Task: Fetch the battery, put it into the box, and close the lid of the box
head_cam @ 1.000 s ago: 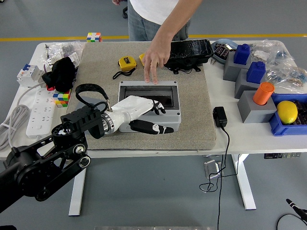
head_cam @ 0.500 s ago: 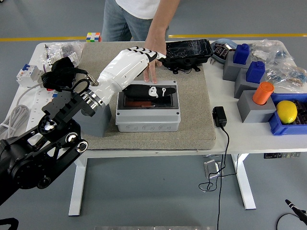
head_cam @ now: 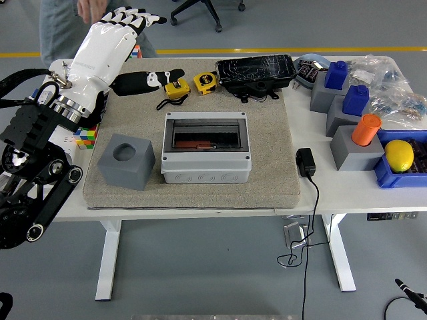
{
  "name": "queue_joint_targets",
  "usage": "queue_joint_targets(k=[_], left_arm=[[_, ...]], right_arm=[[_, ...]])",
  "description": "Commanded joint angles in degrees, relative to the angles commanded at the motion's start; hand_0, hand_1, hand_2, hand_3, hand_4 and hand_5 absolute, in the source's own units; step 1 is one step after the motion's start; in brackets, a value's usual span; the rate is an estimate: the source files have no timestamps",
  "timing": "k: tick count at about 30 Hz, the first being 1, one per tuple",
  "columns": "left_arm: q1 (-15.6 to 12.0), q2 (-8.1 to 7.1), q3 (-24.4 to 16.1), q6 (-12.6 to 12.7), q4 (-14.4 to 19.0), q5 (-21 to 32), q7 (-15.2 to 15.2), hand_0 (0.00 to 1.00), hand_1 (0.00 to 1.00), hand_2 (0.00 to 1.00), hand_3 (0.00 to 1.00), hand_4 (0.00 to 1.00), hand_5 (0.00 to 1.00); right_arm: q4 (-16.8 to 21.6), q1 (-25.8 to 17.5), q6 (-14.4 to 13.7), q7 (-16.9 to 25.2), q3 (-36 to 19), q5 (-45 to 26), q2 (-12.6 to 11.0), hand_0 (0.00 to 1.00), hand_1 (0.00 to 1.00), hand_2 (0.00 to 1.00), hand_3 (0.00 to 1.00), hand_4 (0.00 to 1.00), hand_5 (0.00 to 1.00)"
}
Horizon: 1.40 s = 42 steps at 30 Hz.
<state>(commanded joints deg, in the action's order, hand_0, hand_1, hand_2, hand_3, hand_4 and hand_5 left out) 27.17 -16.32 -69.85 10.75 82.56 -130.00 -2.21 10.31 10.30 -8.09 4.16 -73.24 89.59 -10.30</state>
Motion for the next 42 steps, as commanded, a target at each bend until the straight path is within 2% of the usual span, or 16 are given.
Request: queue_joint_targets(k=[2,3,8,9,16,24,28,34,42], left_arm=[[-0.44,-0.62,-1.22,-0.95,-1.0,0.0,0.35,0.956,0.973,0.941,0.879,0.998,0.998],[-0.62,-0.88,-1.93,-1.55,-1.67,0.0,0.51,0.998,0.998,0.998,0.939,0.998,0.998],[-0.89,-1.42,-5.31,-2.6,-4.81,0.0,2.04,0.998,0.998,0.998,0.939,0.998,0.998],[-1.04,-1.46,-6.01,-2.69,-5.23,0.0,2.18,0.998,0.998,0.998,0.993,0.998,0.998],[-2.19,-2.04,-9.5,-4.3,-7.6,0.0,3.35,0.998,0.998,0.998,0.993,0.998,0.998],[-3.5,-2.78,-10.31,-10.5,-10.33,0.0,5.52,0.998,0.998,0.998,0.996,0.998,0.998],[-3.58,-3.06,-10.25,-10.93,-10.36,0.16,5.08,0.998,0.998,0.998,0.987,0.998,0.998],[-3.68,-3.46,-10.51,-10.32,-10.05,3.19,2.51,0.998,0.998,0.998,0.963,0.998,0.998],[-4.02,-3.26,-10.27,-10.07,-9.64,5.52,2.05,0.998,0.998,0.998,0.956,0.998,0.998]], right_arm=[[0.0,-0.11,0.0,-0.03,-0.07,0.13,-0.02,0.905,0.883,0.817,0.919,0.998,0.998],[0.0,-0.18,-0.02,-0.06,-0.44,0.44,-0.01,0.904,0.882,0.818,0.918,0.998,0.998],[0.0,-0.24,-0.07,-0.05,-1.17,0.99,0.14,0.904,0.882,0.818,0.918,0.998,0.998],[0.0,-0.23,-0.09,-0.01,-1.04,0.83,0.16,0.904,0.883,0.819,0.919,0.998,0.998],[0.0,0.0,-0.13,0.0,-1.92,1.38,0.03,0.904,0.884,0.819,0.918,0.998,0.998],[0.0,0.04,-0.12,0.11,-1.43,0.74,0.17,0.904,0.883,0.819,0.918,0.998,0.998],[0.0,0.13,-0.11,0.23,-1.18,0.54,0.09,0.904,0.885,0.819,0.917,0.998,0.998],[0.0,0.17,-0.07,0.15,-2.09,1.38,-0.01,0.904,0.884,0.819,0.917,0.998,0.998],[0.0,0.0,0.01,0.09,-2.02,1.41,0.23,0.905,0.885,0.819,0.915,0.998,0.998]])
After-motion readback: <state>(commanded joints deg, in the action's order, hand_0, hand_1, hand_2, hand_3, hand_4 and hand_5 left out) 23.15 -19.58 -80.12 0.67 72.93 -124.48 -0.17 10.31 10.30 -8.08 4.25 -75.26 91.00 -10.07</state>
